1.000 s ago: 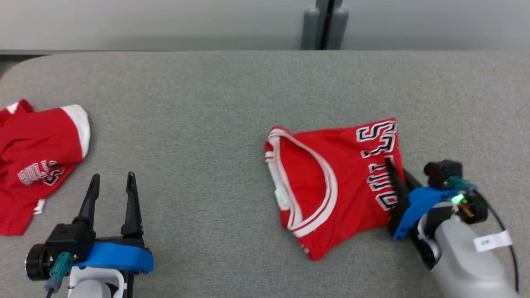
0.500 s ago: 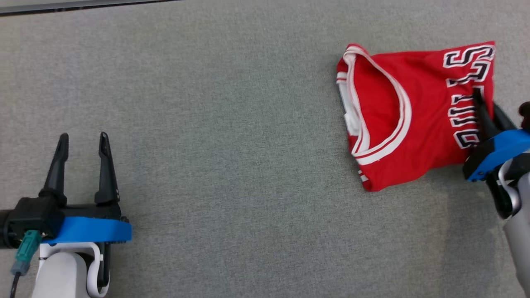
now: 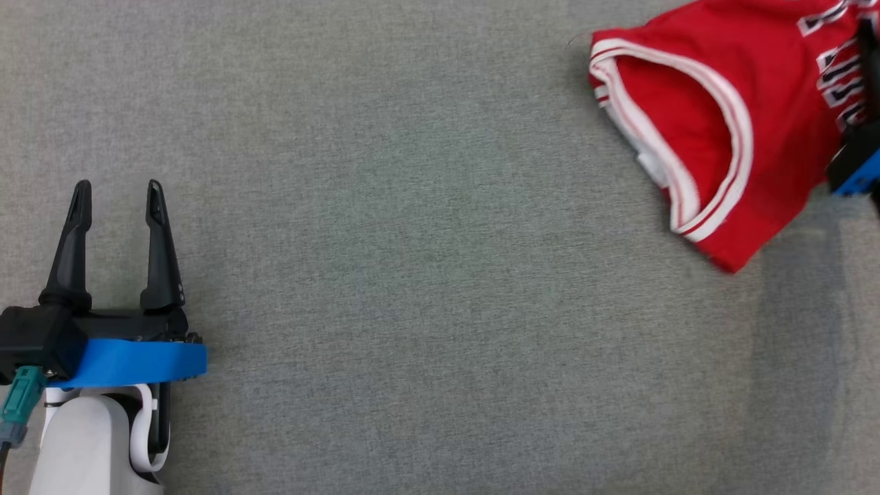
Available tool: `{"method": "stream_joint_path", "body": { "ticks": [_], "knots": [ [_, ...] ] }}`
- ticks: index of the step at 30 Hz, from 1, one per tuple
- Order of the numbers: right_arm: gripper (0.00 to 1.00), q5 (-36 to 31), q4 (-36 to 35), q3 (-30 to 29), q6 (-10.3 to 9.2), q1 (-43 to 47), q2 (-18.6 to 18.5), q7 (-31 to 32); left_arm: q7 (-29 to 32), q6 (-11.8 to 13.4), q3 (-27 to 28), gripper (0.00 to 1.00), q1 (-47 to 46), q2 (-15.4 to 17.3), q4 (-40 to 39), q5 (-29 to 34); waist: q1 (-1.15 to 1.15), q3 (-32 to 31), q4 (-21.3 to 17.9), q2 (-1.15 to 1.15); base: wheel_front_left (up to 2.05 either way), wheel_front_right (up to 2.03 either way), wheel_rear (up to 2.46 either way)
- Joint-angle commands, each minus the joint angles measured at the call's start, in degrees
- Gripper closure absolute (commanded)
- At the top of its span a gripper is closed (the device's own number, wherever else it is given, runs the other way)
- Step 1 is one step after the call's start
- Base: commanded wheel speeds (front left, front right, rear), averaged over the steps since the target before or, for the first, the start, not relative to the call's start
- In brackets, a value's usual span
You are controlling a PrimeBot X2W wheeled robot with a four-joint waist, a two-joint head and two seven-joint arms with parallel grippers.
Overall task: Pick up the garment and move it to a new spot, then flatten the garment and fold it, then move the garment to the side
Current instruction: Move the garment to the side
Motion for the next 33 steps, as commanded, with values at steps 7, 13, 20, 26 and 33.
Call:
{"method": "stream_joint_path", "body": {
  "ticks": [7,13,20,26,33],
  "knots": [
    [1.00,-3.57,3.26,-4.04,-0.01,-8.60,-5.20,3.49,-0.25,-0.28,-0.15,0.00,-2.00,0.06,-0.81,-0.24,-0.01,2.64,2.67,0.00,0.00,0.00,0.00],
    [1.00,-8.73,5.03,-7.81,-0.02,-11.29,-8.28,5.82,-0.25,-0.30,0.14,0.00,-2.21,-0.64,-0.85,-0.35,-0.01,3.28,3.61,0.00,0.00,0.00,0.00],
    [1.00,-12.45,5.63,-11.39,-0.01,-12.31,-9.20,8.17,-0.26,-0.37,0.56,0.00,-2.75,-1.47,-0.73,-0.30,-0.01,3.49,3.65,0.00,0.00,0.00,0.00],
    [0.92,-13.16,5.92,-12.32,-0.01,-13.28,-8.84,9.18,-0.26,-0.49,0.59,0.00,-3.19,-1.72,-0.57,-0.21,-0.01,3.98,3.77,0.00,0.00,0.00,0.00],
    [0.00,-15.26,6.49,-12.71,-0.01,-13.11,-7.78,8.37,-0.26,-0.81,1.00,0.00,-2.56,-2.44,0.28,-0.45,-0.01,2.31,4.37,0.00,0.00,0.00,0.00]
  ]
}}
